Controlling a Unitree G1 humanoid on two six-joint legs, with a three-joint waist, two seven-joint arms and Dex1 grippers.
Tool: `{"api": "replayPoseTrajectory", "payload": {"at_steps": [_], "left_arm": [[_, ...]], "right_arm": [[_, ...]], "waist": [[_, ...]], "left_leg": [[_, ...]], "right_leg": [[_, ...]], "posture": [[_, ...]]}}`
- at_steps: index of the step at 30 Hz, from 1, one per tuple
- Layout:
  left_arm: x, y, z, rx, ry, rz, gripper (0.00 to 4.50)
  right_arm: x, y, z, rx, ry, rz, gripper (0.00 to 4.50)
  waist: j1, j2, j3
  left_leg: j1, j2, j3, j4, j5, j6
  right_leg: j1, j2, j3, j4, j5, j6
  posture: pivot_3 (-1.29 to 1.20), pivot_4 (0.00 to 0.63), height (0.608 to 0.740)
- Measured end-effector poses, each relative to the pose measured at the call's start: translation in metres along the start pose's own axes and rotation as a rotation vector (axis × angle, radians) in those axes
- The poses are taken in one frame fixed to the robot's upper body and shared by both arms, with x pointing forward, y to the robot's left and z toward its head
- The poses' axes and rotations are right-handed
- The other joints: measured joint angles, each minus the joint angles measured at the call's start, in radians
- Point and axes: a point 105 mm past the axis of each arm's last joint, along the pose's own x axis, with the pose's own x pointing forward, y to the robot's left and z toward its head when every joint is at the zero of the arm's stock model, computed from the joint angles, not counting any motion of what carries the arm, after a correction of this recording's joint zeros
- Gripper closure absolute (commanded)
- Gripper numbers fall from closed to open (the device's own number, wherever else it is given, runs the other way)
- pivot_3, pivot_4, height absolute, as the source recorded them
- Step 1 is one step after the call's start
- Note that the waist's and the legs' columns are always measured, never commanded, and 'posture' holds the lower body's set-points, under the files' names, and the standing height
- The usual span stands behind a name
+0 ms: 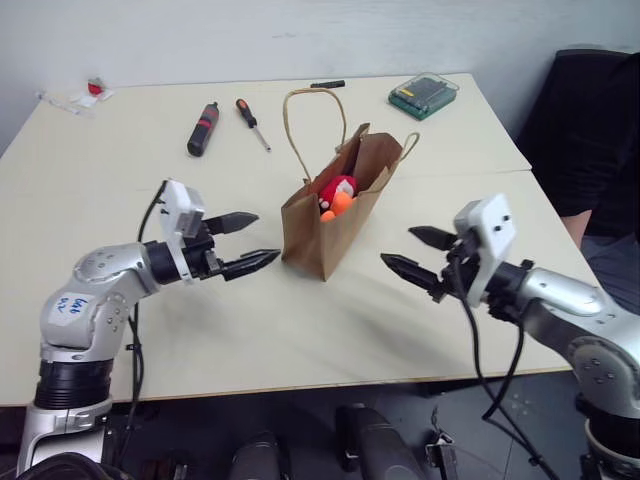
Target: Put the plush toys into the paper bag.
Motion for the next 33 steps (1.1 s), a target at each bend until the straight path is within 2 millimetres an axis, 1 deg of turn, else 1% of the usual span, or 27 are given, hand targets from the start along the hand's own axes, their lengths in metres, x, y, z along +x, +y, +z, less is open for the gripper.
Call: {"api": "replayPoseTrajectory", "payload": {"at_steps": [3,4,6,7,9,11,14,17,18,21,22,25,26,31,33], "left_arm": [[0.017,-0.007,-0.005,-0.012,-0.043,-0.028,0.00],[0.021,-0.004,-0.006,-0.023,-0.058,-0.019,0.00],[0.031,0.003,-0.003,-0.058,-0.105,0.006,0.00],[0.036,0.004,0.000,-0.064,-0.124,0.002,0.00],[0.042,0.005,0.006,-0.050,-0.140,-0.006,0.00],[0.046,0.004,0.008,-0.022,-0.135,-0.013,0.00],[0.055,0.002,-0.001,-0.024,-0.117,-0.025,0.00],[0.068,-0.006,-0.007,-0.024,-0.106,-0.050,0.00],[0.071,-0.004,-0.007,-0.013,-0.107,-0.032,0.00],[0.083,0.017,-0.007,0.009,-0.104,0.095,0.00],[0.086,0.021,-0.006,0.017,-0.107,0.119,0.00],[0.091,0.026,-0.007,0.030,-0.113,0.152,0.61],[0.092,0.026,-0.009,0.027,-0.110,0.153,0.90],[0.094,0.029,-0.014,0.038,-0.091,0.151,2.57],[0.096,0.030,-0.014,0.041,-0.095,0.136,3.24]], "right_arm": [[0.021,0.003,-0.008,-0.016,-0.001,0.009,3.13],[0.028,0.004,-0.010,-0.026,0.002,0.015,3.45],[0.048,0.007,-0.014,-0.040,0.001,0.028,4.22],[0.056,0.010,-0.015,-0.047,-0.001,0.037,4.47],[0.069,0.014,-0.014,-0.062,-0.012,0.050,4.47],[0.076,0.012,-0.012,-0.072,-0.023,0.047,4.47],[0.079,0.010,-0.010,-0.091,-0.034,0.046,4.47],[0.083,0.011,-0.015,-0.085,-0.026,0.055,4.47],[0.083,0.011,-0.015,-0.088,-0.025,0.057,4.47],[0.085,0.013,-0.015,-0.094,-0.031,0.062,4.47],[0.085,0.013,-0.014,-0.098,-0.033,0.063,4.47],[0.086,0.014,-0.014,-0.104,-0.035,0.065,4.50],[0.086,0.014,-0.014,-0.104,-0.035,0.066,4.50],[0.084,0.012,-0.017,-0.099,-0.031,0.056,4.50],[0.078,0.011,-0.019,-0.091,-0.035,0.048,4.50]], "waist": [[0.009,0.000,0.000],[0.011,0.000,0.000],[0.013,0.000,0.000],[0.013,0.000,0.000],[0.012,0.000,0.000],[0.012,0.000,0.000],[0.012,0.000,0.000],[0.012,0.000,0.000],[0.014,0.000,0.000],[0.016,0.000,0.000],[0.015,0.000,0.000],[0.012,0.000,0.000],[0.011,0.000,0.000],[0.012,0.000,0.000],[0.016,0.000,0.000]], "left_leg": [[-0.001,0.000,0.000,0.000,0.000,0.000],[-0.001,0.001,0.001,0.000,0.000,0.000],[-0.001,0.001,0.001,0.000,0.000,0.000],[-0.001,0.000,0.001,0.001,0.000,0.000],[-0.001,0.001,0.001,0.000,0.000,0.000],[-0.001,0.001,0.001,0.000,0.000,0.000],[-0.001,0.001,0.001,0.000,0.000,0.000],[-0.001,0.001,0.001,0.000,0.000,0.000],[-0.001,0.001,0.001,0.001,0.000,0.000],[-0.001,0.001,0.001,0.002,0.000,0.000],[-0.001,0.000,0.001,0.002,0.000,0.000],[-0.001,0.001,0.002,0.001,0.000,0.000],[-0.001,0.001,0.002,0.000,0.000,0.000],[-0.001,0.001,0.002,0.001,0.000,0.000],[-0.001,0.001,0.002,0.001,0.000,0.000]], "right_leg": [[-0.001,0.000,0.000,-0.001,0.000,0.000],[-0.001,0.000,0.000,-0.001,0.000,0.000],[-0.002,0.001,0.000,-0.001,0.000,0.000],[-0.002,0.001,0.000,-0.001,0.000,0.000],[-0.002,0.000,0.000,0.000,0.000,0.000],[-0.002,0.000,-0.001,-0.001,0.000,0.000],[-0.002,0.000,-0.001,-0.001,0.000,0.000],[-0.002,0.000,-0.001,0.000,0.000,0.000],[-0.002,0.000,-0.001,0.000,0.000,0.000],[-0.002,0.000,0.000,0.002,0.000,0.000],[-0.002,0.000,0.000,0.002,0.000,0.000],[-0.003,0.000,0.000,0.002,0.000,0.000],[-0.003,0.000,0.000,0.002,0.000,0.000],[-0.003,0.000,0.000,0.003,0.000,-0.001],[-0.003,0.000,-0.001,0.003,0.000,-0.001]], "posture": [[0.00,0.150,0.740],[0.00,0.150,0.740],[0.00,0.150,0.740],[0.00,0.150,0.740],[0.00,0.150,0.740],[0.00,0.150,0.740],[0.00,0.150,0.740],[0.00,0.150,0.740],[0.00,0.150,0.740],[0.00,0.150,0.740],[0.00,0.150,0.740],[0.00,0.150,0.740],[0.00,0.150,0.740],[0.00,0.150,0.740],[0.00,0.150,0.740]]}}
